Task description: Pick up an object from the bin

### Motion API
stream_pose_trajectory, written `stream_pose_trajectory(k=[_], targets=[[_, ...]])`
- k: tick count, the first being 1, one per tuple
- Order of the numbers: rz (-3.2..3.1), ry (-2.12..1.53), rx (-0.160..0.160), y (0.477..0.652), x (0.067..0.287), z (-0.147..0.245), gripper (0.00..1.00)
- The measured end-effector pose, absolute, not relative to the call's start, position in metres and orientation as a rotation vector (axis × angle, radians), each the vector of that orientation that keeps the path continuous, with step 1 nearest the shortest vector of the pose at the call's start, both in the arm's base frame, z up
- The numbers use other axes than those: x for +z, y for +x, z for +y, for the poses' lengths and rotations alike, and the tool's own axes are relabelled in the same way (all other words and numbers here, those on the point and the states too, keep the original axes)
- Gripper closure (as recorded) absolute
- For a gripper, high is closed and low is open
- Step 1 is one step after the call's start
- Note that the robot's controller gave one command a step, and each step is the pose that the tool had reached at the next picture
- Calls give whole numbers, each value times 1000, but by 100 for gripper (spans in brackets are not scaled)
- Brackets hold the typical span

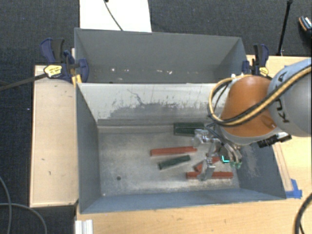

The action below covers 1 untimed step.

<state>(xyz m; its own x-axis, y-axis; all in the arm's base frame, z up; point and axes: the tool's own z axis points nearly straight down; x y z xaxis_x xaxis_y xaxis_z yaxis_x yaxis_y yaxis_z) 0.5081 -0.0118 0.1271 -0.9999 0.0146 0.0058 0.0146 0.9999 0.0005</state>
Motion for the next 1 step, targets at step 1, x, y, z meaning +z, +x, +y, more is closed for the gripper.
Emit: stream_pose_trajectory(k=[1], targets=[[-3140,-137,-1,494,70,-68,0]])
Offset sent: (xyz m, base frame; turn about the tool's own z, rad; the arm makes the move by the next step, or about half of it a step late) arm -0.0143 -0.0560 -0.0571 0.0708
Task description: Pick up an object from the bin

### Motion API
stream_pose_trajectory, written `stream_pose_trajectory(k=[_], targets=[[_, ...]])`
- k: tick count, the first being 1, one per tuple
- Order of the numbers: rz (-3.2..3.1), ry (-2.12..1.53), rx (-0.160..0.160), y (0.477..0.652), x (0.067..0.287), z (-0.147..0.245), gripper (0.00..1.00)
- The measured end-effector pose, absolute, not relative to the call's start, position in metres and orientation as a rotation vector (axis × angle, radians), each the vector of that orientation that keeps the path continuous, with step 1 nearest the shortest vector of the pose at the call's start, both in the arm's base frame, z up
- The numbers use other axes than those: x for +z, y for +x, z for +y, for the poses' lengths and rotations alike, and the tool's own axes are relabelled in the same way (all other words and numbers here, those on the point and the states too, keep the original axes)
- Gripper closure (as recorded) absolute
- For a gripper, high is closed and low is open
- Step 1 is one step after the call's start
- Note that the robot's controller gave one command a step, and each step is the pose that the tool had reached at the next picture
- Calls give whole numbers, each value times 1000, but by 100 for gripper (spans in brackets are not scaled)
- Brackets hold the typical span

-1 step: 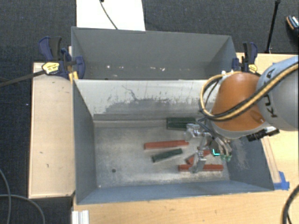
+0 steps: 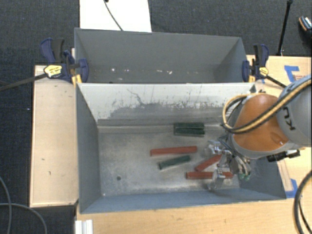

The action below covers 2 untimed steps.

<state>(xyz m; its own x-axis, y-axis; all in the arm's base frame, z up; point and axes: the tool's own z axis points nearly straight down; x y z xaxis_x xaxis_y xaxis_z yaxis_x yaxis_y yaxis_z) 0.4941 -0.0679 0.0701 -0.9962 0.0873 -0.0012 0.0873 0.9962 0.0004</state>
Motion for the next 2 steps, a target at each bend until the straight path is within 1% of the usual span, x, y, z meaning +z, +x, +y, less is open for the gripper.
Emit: stream_pose_trajectory(k=[1,2], targets=[[3137,133,3,495,71,-67,100],[3124,-233,-4,483,244,-74,100]])
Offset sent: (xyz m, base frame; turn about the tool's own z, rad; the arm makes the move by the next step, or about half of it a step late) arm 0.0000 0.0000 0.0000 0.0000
